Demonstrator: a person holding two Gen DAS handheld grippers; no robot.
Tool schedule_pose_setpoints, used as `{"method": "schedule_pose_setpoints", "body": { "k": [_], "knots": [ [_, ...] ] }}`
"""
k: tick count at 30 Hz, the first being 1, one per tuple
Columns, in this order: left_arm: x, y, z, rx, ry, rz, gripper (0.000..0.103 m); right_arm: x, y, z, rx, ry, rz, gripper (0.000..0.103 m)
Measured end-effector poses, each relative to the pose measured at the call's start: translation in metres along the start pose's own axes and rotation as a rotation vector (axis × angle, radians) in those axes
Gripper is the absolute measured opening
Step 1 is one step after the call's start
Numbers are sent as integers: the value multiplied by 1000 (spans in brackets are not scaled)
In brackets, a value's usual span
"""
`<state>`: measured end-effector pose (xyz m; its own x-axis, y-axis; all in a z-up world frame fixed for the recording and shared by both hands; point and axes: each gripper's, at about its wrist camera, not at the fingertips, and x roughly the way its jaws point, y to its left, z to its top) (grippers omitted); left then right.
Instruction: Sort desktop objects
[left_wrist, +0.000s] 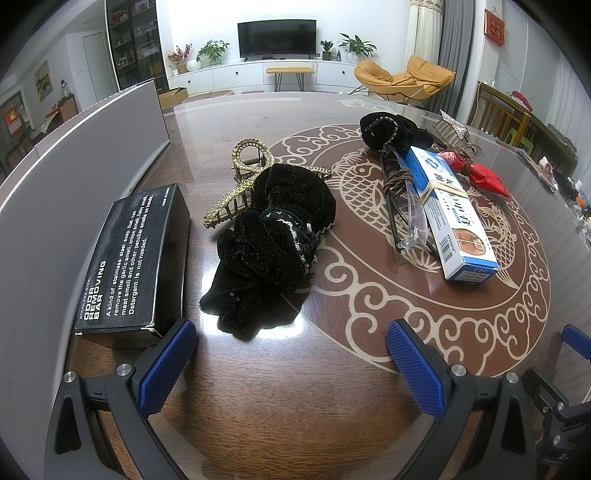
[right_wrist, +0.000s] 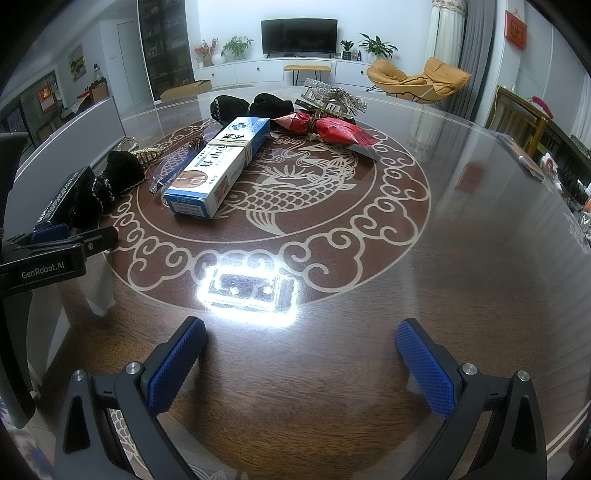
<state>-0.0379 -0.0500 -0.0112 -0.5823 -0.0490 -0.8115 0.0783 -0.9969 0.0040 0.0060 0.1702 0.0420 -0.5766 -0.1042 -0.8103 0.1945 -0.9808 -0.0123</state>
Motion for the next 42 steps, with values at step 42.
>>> {"method": "schedule_pose_setpoints", "body": {
  "k": [42],
  "knots": [
    [-15,9,-2,-12,80,71,103,1,0,0,1,0,0,103]
  ]
}}
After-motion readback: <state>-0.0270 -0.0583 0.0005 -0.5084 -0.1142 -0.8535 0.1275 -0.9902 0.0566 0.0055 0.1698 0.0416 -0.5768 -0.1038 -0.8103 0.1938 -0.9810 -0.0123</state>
